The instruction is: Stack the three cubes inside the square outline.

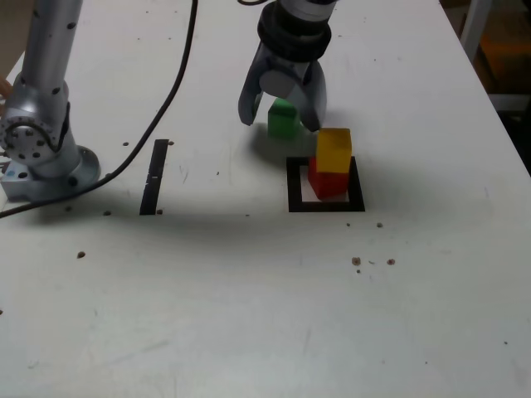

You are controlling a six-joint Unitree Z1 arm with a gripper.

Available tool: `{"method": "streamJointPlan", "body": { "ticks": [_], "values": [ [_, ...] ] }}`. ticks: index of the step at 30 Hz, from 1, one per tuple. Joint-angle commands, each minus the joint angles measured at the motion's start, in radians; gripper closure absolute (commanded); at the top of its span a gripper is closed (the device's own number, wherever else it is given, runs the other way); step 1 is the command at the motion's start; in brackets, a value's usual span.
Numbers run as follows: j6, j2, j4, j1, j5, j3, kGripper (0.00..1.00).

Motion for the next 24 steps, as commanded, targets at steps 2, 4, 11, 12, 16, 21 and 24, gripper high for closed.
{"method": "streamJointPlan", "body": {
  "ticks": [2, 4, 11, 12, 16, 21, 24],
  "values": [
    [0.001, 0.025, -0.008, 0.002, 0.002, -0.004, 0.00],
    [0.003, 0.038, -0.016, 0.006, 0.007, -0.008, 0.00],
    [0.012, 0.056, -0.029, 0.015, 0.036, -0.021, 0.07],
    [0.016, 0.056, -0.028, 0.016, 0.040, -0.023, 0.10],
    [0.036, 0.049, -0.025, 0.019, 0.048, -0.026, 0.30],
    [0.090, 0.037, -0.019, 0.028, 0.050, -0.029, 0.56],
    [0.118, 0.039, -0.017, 0.029, 0.041, -0.027, 0.59]
  ]
}}
